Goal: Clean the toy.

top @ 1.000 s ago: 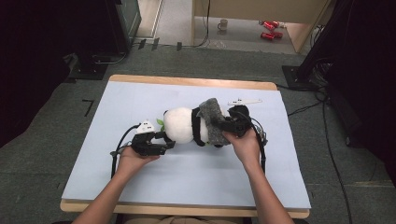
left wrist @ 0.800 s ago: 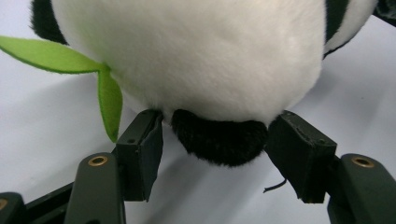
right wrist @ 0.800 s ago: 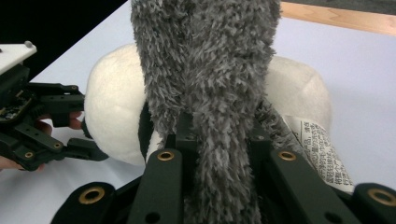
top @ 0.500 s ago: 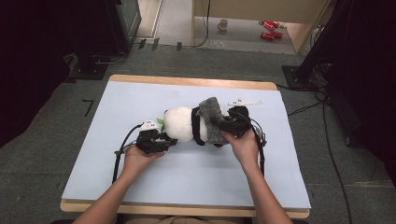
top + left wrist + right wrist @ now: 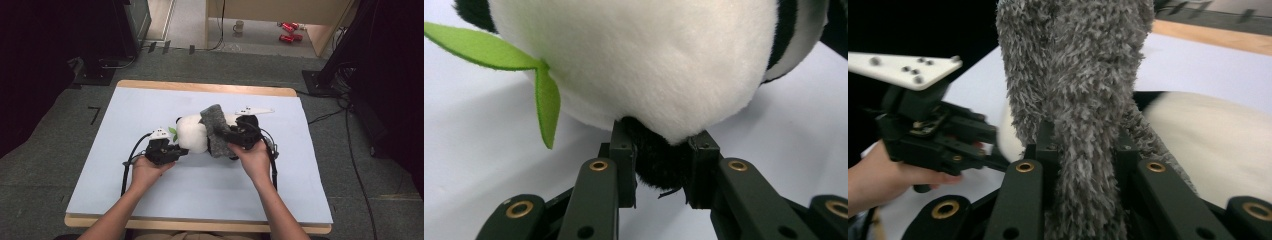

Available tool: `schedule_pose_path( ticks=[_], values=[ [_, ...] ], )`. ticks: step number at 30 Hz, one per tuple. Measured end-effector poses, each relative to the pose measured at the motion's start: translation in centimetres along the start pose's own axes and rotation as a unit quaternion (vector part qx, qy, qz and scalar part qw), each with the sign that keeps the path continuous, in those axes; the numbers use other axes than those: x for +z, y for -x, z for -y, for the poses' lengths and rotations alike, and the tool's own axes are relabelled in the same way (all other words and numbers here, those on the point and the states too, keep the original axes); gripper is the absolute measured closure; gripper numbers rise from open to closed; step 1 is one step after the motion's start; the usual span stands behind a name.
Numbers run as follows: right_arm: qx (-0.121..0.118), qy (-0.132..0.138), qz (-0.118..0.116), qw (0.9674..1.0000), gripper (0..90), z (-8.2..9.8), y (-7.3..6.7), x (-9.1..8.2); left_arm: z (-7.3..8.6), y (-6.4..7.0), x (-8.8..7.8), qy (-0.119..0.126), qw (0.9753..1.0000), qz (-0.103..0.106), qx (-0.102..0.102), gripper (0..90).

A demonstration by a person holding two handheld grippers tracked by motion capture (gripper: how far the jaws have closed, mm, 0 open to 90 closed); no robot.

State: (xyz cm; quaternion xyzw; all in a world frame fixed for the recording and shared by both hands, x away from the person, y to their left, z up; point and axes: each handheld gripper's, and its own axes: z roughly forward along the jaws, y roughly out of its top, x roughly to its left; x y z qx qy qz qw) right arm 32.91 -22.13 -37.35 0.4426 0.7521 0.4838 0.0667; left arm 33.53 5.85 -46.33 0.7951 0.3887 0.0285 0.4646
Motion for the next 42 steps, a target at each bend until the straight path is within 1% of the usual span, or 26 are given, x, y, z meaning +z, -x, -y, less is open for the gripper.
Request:
schedule_pose_path(
  ticks=[2,6,7,8,9,10,11,12,13,15,17,18,21,22,23,24,25,27,29,31,33,35,36,37,42],
  values=[
    [-0.010,-0.006,-0.014,0.9998,74.4,0.1,-1.2,0.7,-0.1,0.4,-0.3,0.001,0.9999,0.007,-0.015,72.2],
    [-0.027,-0.016,-0.037,0.9988,74.4,0.5,-3.1,1.9,-0.3,1.2,-0.8,-0.002,0.9994,0.012,-0.032,72.0],
    [-0.030,-0.020,-0.043,0.9984,74.4,0.6,-3.6,2.2,-0.3,1.3,-0.8,-0.003,0.9991,0.016,-0.040,71.8],
    [-0.032,-0.023,-0.049,0.9980,74.4,0.7,-4.0,2.5,-0.4,1.3,-0.8,-0.003,0.9980,0.026,-0.057,71.7],
    [-0.034,-0.026,-0.053,0.9976,74.4,0.9,-4.3,2.9,-0.4,1.3,-0.8,-0.002,0.9971,0.032,-0.069,71.6],
    [-0.037,-0.031,-0.053,0.9974,74.4,1.1,-4.6,3.3,-0.5,1.2,-0.9,-0.001,0.9961,0.039,-0.080,71.6],
    [-0.044,-0.041,-0.046,0.9971,74.4,1.5,-4.7,3.8,-0.5,1.2,-0.9,0.000,0.9956,0.040,-0.084,71.6],
    [-0.051,-0.044,-0.039,0.9970,74.4,1.7,-4.6,4.1,-0.5,1.2,-0.9,-0.002,0.9956,0.037,-0.086,71.6],
    [-0.054,-0.044,-0.035,0.9969,74.7,2.0,-4.4,4.4,-0.4,1.1,-0.8,-0.006,0.9960,0.034,-0.083,71.7],
    [-0.056,-0.043,-0.036,0.9969,75.2,2.4,-3.8,4.7,-0.3,0.9,-0.6,-0.010,0.9957,0.033,-0.086,71.7],
    [-0.064,-0.045,-0.026,0.9966,75.5,2.5,-3.5,4.8,-0.3,0.6,-0.5,-0.008,0.9959,0.029,-0.085,71.8],
    [-0.073,-0.042,-0.017,0.9963,75.5,2.5,-3.3,4.8,-0.3,0.4,-0.5,-0.007,0.9961,0.027,-0.083,71.8],
    [-0.086,-0.043,0.014,0.9953,75.1,2.6,-2.6,4.4,-0.3,-0.3,-0.8,-0.004,0.9958,0.023,-0.089,72.0],
    [-0.085,-0.043,0.026,0.9951,75.3,2.6,-2.3,4.2,-0.4,-0.6,-1.0,-0.001,0.9955,0.023,-0.092,72.0],
    [-0.082,-0.040,0.030,0.9954,75.8,2.7,-1.7,4.1,-0.4,-0.7,-1.1,0.002,0.9958,0.022,-0.088,72.0],
    [-0.072,-0.039,0.026,0.9963,76.3,2.7,-1.3,3.8,-0.6,-0.7,-1.2,0.004,0.9967,0.020,-0.079,72.0],
    [-0.063,-0.037,0.025,0.9970,76.5,2.6,-0.9,3.6,-0.7,-0.6,-1.2,0.004,0.9971,0.019,-0.074,72.1],
    [-0.066,-0.033,0.030,0.9968,76.6,2.5,-0.6,3.2,-0.9,-0.6,-1.1,0.006,0.9977,0.018,-0.065,72.1],
    [-0.068,-0.028,0.039,0.9966,76.8,2.3,-0.3,2.7,-1.0,-0.8,-1.2,0.006,0.9976,0.018,-0.067,72.1],
    [-0.062,-0.021,0.043,0.9969,76.7,2.1,0.1,2.1,-1.1,-1.1,-1.2,0.006,0.9977,0.016,-0.066,72.0],
    [-0.053,-0.013,0.050,0.9972,76.6,2.0,0.7,1.4,-1.2,-1.3,-1.2,0.005,0.9975,0.015,-0.068,72.0],
    [-0.046,-0.003,0.064,0.9969,76.6,2.0,1.4,0.7,-1.1,-1.5,-1.0,0.001,0.9978,0.011,-0.066,72.0],
    [-0.037,-0.001,0.072,0.9967,76.3,2.0,1.9,0.3,-1.1,-1.5,-0.9,0.001,0.9977,0.011,-0.066,72.0],
    [-0.032,0.000,0.075,0.9967,76.1,2.0,2.2,0.0,-1.2,-1.6,-0.9,-0.001,0.9977,0.010,-0.068,72.0],
    [-0.010,0.004,0.106,0.9943,75.7,2.5,4.3,-1.2,-1.2,-1.6,-0.6,-0.006,0.9980,0.008,-0.063,71.9]
  ],
)
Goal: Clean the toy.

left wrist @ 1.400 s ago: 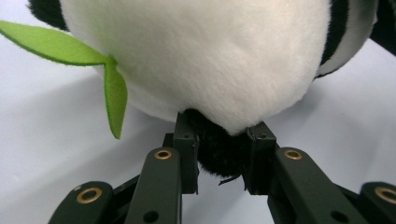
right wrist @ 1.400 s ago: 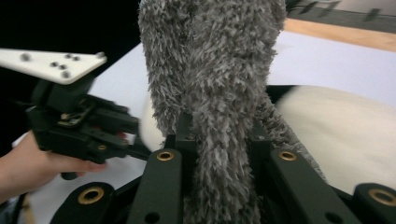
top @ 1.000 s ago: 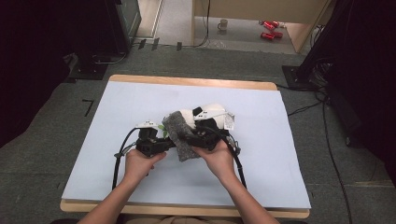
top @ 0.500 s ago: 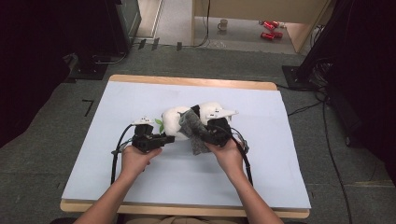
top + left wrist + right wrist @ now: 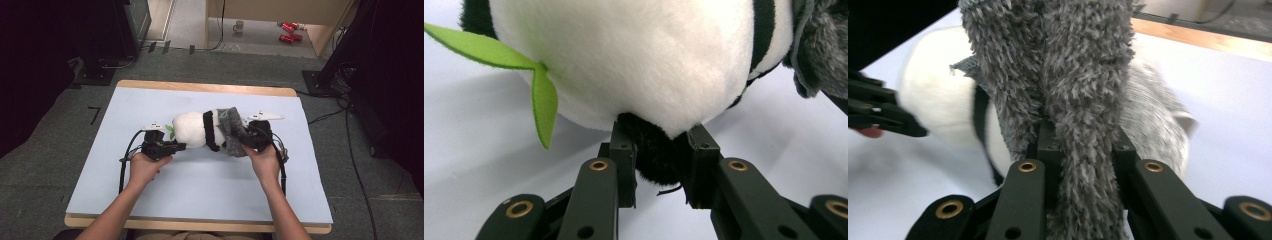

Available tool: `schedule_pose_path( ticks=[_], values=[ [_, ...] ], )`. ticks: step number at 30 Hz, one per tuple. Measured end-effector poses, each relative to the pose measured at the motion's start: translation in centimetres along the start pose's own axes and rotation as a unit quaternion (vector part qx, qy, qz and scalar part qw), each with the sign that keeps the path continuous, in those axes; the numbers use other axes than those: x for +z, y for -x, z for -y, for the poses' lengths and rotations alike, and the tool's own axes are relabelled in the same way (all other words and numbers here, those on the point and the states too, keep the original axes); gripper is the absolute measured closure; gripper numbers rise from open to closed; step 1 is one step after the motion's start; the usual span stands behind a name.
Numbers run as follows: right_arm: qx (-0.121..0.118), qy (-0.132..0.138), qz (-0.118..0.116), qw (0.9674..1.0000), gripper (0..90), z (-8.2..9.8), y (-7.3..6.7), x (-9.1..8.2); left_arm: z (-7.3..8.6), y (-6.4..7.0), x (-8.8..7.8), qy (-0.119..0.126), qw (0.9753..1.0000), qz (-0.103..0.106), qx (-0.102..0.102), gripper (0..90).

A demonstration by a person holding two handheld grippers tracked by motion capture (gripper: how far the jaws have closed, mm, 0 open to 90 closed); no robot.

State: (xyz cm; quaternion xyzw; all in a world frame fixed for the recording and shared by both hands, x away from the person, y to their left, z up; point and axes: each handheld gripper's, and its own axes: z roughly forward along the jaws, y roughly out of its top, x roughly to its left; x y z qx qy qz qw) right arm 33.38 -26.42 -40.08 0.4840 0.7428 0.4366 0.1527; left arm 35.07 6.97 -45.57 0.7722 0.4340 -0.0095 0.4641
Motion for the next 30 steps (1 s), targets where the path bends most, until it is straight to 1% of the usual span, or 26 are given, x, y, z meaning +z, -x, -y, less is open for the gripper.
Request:
schedule_pose_path(
  ticks=[2,5,6,8,10,11,12,15,17,21,24,27,29,30],
  values=[
    [0.004,0.000,0.014,0.9999,75.9,0.1,0.5,-0.2,0.0,0.0,0.1,-0.001,1.0000,0.000,-0.003,71.9],
    [0.011,-0.001,0.044,0.9990,76.6,0.1,1.4,-0.9,0.1,-0.3,0.0,-0.001,0.9999,-0.004,-0.011,71.9],
    [0.016,0.000,0.043,0.9990,76.8,0.1,1.6,-1.1,0.1,-0.5,-0.1,0.001,0.9999,-0.002,-0.014,71.9],
    [0.025,0.011,0.033,0.9991,77.1,-0.1,1.8,-1.5,0.1,-0.4,-0.2,0.005,0.9999,-0.001,-0.012,71.9],
    [0.030,0.020,0.017,0.9992,77.2,-0.5,1.4,-1.9,0.1,-0.2,-0.1,0.005,0.9999,-0.001,-0.009,71.9],
    [0.030,0.022,0.010,0.9993,77.2,-0.7,1.0,-2.0,0.1,-0.1,-0.1,0.005,1.0000,-0.002,-0.007,71.9],
    [0.025,0.024,0.001,0.9994,77.2,-0.9,0.5,-2.0,0.2,0.0,0.0,0.005,1.0000,-0.003,-0.005,71.9],
    [0.011,0.027,-0.027,0.9992,77.2,-1.5,-1.4,-1.7,0.2,0.5,-0.1,0.005,1.0000,-0.003,0.001,71.9],
    [0.001,0.025,-0.050,0.9985,77.2,-1.6,-2.8,-1.3,0.3,0.8,-0.1,0.005,1.0000,-0.004,0.007,71.9],
    [-0.023,0.010,-0.089,0.9957,77.1,-1.7,-5.7,-0.1,0.5,1.6,0.0,0.004,0.9998,-0.002,0.020,71.9],
    [-0.038,-0.003,-0.111,0.9931,77.1,-1.5,-7.4,0.9,0.6,2.2,0.0,0.004,0.9997,0.001,0.024,71.9],
    [-0.047,-0.020,-0.126,0.9908,77.0,-0.9,-8.6,2.2,0.8,2.8,-0.1,0.005,0.9995,0.001,0.030,72.0],
    [-0.054,-0.030,-0.125,0.9903,77.0,-0.5,-9.0,3.0,0.9,3.0,-0.1,0.006,0.9995,-0.005,0.030,72.1],
    [-0.055,-0.032,-0.124,0.9903,77.0,-0.3,-9.0,3.3,1.0,3.0,-0.1,0.004,0.9995,-0.006,0.029,72.2]
  ],
)
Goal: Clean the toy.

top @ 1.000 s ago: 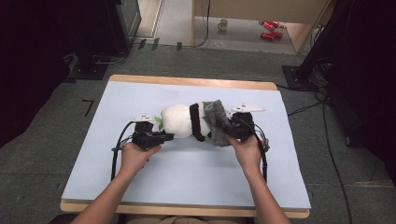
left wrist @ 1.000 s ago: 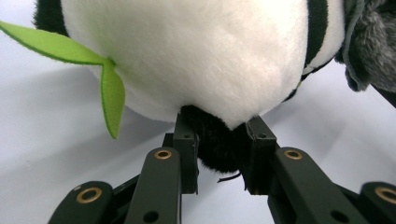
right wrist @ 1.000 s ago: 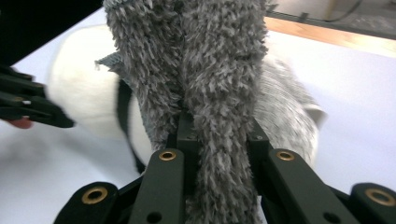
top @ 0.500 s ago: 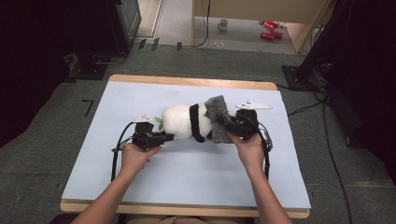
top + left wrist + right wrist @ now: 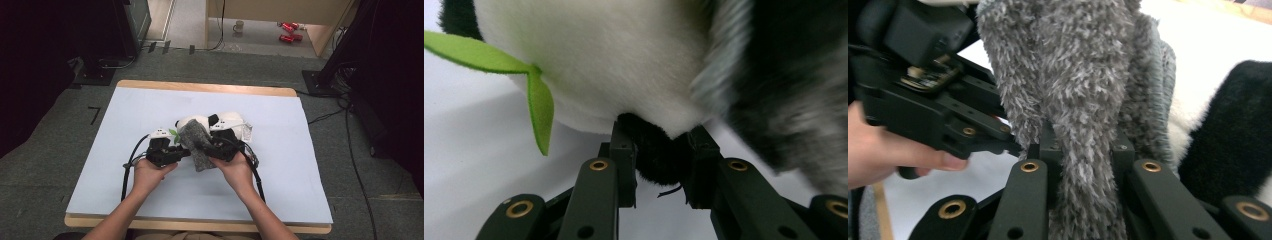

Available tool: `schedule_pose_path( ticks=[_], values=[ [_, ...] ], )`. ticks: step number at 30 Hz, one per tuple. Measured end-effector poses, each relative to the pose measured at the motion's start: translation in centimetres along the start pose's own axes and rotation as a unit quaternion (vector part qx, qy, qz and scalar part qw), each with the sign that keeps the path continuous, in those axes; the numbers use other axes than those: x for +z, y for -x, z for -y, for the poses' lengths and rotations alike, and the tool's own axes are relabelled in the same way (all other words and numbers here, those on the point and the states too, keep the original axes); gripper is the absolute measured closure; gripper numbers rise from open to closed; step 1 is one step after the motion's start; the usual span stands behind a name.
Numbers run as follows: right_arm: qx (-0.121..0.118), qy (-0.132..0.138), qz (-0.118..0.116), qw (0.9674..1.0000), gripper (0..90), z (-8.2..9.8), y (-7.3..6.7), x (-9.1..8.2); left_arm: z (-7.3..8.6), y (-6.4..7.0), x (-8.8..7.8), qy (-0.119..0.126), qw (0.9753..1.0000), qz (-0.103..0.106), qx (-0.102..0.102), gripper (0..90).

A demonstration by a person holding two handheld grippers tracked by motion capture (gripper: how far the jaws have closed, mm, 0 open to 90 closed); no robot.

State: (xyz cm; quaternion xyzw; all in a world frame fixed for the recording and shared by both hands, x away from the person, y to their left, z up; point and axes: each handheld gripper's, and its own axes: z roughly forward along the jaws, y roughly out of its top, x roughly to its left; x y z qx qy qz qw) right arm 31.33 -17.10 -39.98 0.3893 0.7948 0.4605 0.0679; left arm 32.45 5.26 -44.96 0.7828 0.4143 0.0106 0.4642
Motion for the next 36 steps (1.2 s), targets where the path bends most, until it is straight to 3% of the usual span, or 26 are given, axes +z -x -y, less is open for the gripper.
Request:
schedule_pose_path(
  ticks=[3,9,15,19,23,25,27,32,36],
  values=[
    [0.003,-0.002,-0.002,1.0000,77.0,0.2,0.8,0.2,0.1,-0.2,0.1,-0.004,1.0000,0.001,-0.004,72.3],
    [0.004,-0.009,0.038,0.9992,77.0,0.4,2.7,-0.8,0.0,-0.8,-0.3,0.001,0.9999,0.002,-0.012,72.4],
    [0.037,-0.001,0.028,0.9989,77.1,0.7,4.1,-2.3,0.2,-1.5,-0.9,-0.012,0.9999,-0.001,-0.002,72.7],
    [0.049,0.012,0.040,0.9979,76.7,0.9,5.0,-3.6,0.2,-2.2,-1.3,-0.012,0.9999,-0.003,-0.008,72.8],
    [0.065,0.018,0.069,0.9953,76.6,1.2,6.3,-5.1,0.3,-2.1,-1.3,-0.016,0.9998,-0.011,0.002,72.7],
    [0.072,0.024,0.095,0.9926,76.8,1.3,7.0,-6.1,0.4,-2.3,-1.3,-0.018,0.9997,-0.014,-0.003,72.7],
    [0.078,0.032,0.105,0.9909,76.9,1.4,7.6,-7.0,0.5,-2.5,-1.3,-0.019,0.9997,-0.014,-0.006,72.5],
    [0.075,0.047,0.085,0.9924,76.8,1.0,7.4,-8.0,0.4,-2.8,-1.5,-0.016,0.9997,-0.014,-0.011,72.0],
    [0.059,0.034,0.054,0.9962,76.8,0.7,6.3,-7.2,0.5,-2.9,-1.5,-0.007,0.9998,-0.016,-0.004,71.2]
  ],
)
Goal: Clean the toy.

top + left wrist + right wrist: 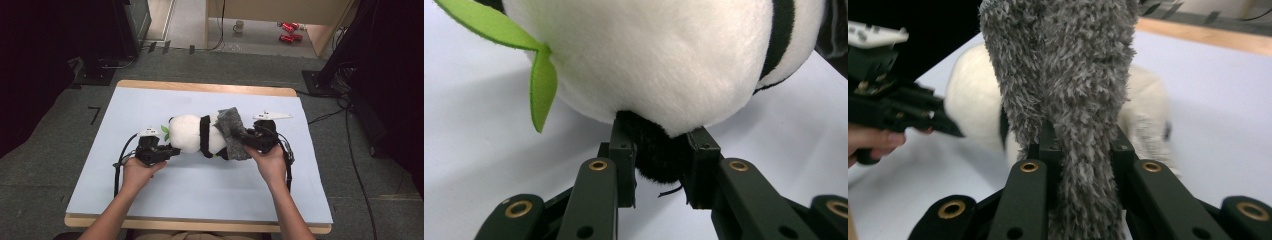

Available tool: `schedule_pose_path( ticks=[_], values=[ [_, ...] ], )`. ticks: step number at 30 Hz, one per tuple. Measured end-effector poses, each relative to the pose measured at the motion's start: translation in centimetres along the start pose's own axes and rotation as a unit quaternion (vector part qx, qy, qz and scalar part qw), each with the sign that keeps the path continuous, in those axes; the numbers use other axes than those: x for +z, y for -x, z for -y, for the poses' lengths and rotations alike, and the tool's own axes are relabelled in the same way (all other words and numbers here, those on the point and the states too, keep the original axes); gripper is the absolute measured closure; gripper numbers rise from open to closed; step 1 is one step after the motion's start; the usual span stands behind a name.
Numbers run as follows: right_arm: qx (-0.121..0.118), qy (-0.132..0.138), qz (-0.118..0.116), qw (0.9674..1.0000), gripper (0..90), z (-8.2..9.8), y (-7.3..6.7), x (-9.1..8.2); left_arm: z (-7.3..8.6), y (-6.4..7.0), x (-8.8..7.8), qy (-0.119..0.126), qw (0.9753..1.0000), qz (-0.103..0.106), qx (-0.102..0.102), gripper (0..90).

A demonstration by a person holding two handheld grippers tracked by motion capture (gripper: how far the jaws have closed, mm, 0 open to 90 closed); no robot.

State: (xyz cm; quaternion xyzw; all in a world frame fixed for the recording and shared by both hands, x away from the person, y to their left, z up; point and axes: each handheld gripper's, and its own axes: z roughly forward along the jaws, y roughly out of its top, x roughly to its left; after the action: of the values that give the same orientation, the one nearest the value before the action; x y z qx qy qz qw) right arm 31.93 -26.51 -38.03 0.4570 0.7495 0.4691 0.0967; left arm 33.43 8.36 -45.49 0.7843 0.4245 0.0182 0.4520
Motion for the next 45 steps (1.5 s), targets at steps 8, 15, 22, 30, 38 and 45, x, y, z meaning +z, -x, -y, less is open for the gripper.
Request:
schedule_pose_path(
  ticks=[8,15,22,30,38,45],
  values=[
    [-0.006,-0.025,-0.007,0.9996,76.5,0.4,-0.2,2.3,0.2,-0.6,0.3,0.003,0.9997,-0.007,0.021,62.8],
    [0.002,-0.014,0.000,0.9999,76.2,-0.1,0.0,2.9,0.4,-1.0,-0.3,0.020,0.9989,-0.011,0.040,47.0],
    [-0.003,-0.007,0.010,0.9999,76.1,-0.8,-0.2,3.4,0.1,-1.4,-2.0,0.051,0.9949,0.011,0.086,37.0],
    [-0.004,-0.003,0.013,0.9999,75.8,-1.6,0.1,3.9,-0.3,-1.7,-1.3,0.066,0.9853,0.018,0.157,32.4],
    [0.000,0.002,0.014,0.9999,75.3,-2.2,0.5,4.2,-1.0,-1.8,1.0,0.061,0.9880,0.003,0.142,17.9],
    [0.000,0.008,0.012,0.9999,75.2,-2.5,0.1,4.0,-1.0,-1.9,2.7,0.067,0.9853,-0.045,0.151,22.2]
  ],
)
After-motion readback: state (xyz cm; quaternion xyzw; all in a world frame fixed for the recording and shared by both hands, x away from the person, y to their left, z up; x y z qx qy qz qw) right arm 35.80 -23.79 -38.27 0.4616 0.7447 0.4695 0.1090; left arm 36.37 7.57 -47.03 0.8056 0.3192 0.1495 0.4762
